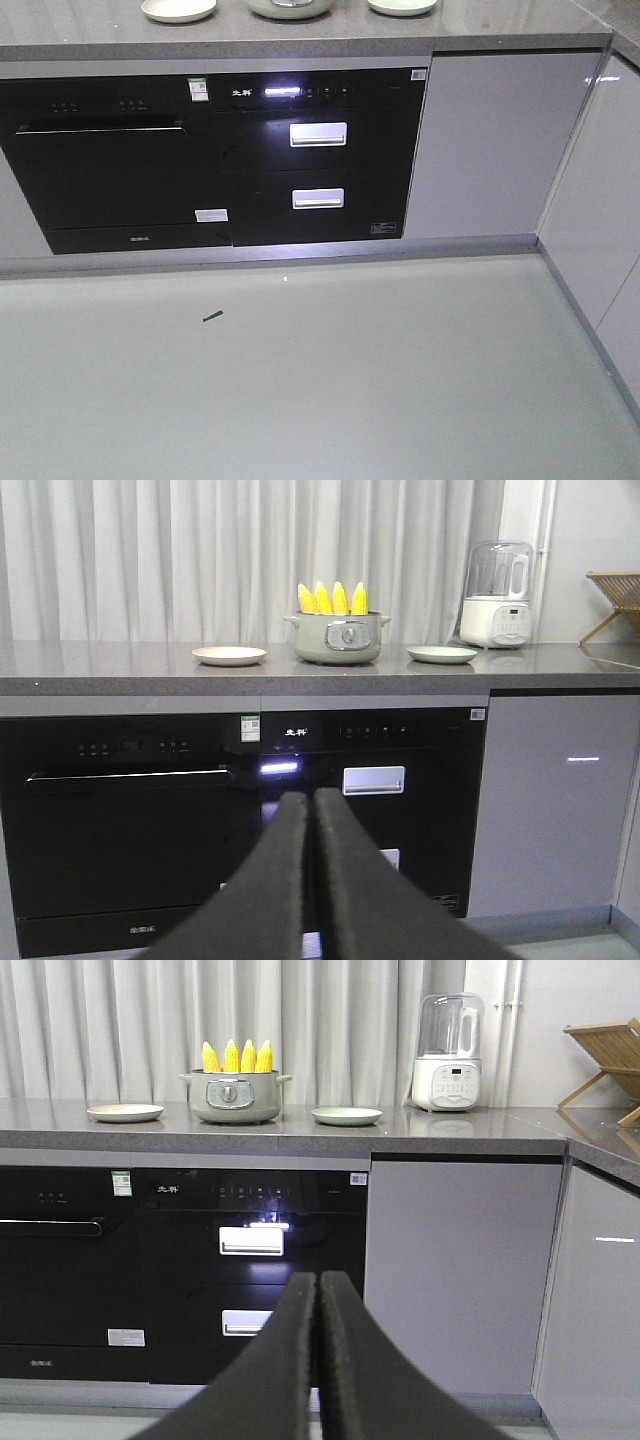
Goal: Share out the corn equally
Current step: 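Drive the base forward toward the counter with the pot and plates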
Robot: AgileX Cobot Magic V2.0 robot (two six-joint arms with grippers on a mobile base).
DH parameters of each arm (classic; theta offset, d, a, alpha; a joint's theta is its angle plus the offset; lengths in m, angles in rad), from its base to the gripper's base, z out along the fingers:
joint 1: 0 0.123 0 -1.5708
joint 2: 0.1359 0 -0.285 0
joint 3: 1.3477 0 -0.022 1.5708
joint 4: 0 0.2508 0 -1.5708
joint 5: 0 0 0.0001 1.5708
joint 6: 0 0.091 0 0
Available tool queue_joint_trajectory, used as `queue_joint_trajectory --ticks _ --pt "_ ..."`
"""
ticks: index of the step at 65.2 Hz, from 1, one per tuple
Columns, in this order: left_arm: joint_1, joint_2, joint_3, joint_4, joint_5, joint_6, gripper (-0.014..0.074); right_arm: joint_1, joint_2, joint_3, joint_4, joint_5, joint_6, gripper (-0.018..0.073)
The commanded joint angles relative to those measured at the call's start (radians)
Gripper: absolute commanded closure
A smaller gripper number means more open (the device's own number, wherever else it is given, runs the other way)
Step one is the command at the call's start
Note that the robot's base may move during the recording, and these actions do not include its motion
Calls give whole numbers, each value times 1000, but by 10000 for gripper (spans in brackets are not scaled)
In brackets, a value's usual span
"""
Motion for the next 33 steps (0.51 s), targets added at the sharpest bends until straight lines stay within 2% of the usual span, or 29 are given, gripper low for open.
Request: queue_joint_trajectory --ticks 1,33 --pt "-6 -17 -16 -9 -73 -2 603 -1 -5 5 -8 -74 -1 561" --pt "-6 -17 -16 -9 -73 -2 603 -1 -5 5 -8 -74 -1 561"
